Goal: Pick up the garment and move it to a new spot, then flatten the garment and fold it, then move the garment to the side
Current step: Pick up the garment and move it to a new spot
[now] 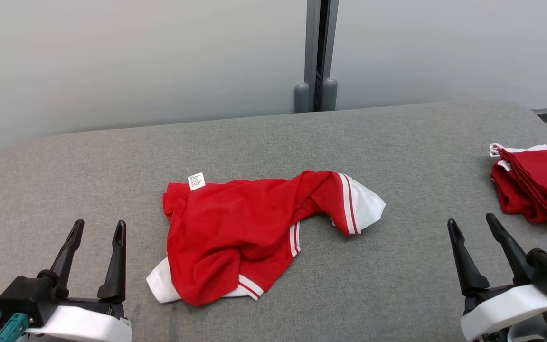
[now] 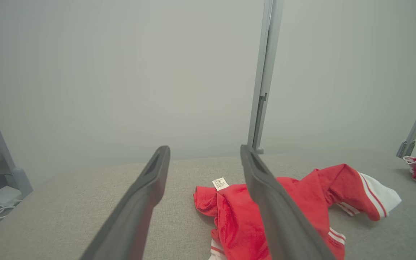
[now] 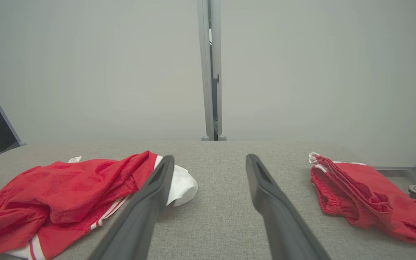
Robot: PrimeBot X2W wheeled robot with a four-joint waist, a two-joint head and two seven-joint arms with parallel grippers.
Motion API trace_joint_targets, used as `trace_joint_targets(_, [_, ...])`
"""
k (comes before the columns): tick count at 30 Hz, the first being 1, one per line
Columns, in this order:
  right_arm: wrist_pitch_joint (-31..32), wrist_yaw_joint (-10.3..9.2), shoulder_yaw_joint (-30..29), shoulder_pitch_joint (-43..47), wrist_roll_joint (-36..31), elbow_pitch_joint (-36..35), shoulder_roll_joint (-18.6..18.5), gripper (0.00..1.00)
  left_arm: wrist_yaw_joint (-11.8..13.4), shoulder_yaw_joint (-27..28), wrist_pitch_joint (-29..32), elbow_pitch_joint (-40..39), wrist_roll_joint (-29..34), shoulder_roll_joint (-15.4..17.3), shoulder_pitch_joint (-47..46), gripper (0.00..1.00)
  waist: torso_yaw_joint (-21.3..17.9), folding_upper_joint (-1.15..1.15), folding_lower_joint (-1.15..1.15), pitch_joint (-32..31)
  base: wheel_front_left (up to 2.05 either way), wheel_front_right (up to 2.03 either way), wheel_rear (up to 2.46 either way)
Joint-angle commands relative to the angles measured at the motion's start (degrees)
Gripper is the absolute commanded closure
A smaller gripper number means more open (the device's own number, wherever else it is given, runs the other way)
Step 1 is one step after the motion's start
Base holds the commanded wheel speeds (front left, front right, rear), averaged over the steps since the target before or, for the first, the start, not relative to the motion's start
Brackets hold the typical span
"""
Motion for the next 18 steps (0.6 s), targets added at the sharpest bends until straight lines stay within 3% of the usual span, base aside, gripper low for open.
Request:
trace_joint_targets(1, [0.18, -0.02, -0.33, 0.59, 0.38, -0.56, -0.26, 0.00, 0.52, 0.25, 0.09, -0.43, -0.03, 0.29, 0.41, 0.00, 0.02, 0.00, 0.00, -0.13, 0.00, 0.00, 0.00])
trace_joint_targets(18, [1.18, -0.02, -1.04, 2.01, 0.48, -3.26, 0.61, 0.00, 1.74, 0.30, 0.56, -2.29, -0.42, 0.94, 0.89, 0.00, 0.06, 0.00, 0.00, 0.08, 0.00, 0.00, 0.00])
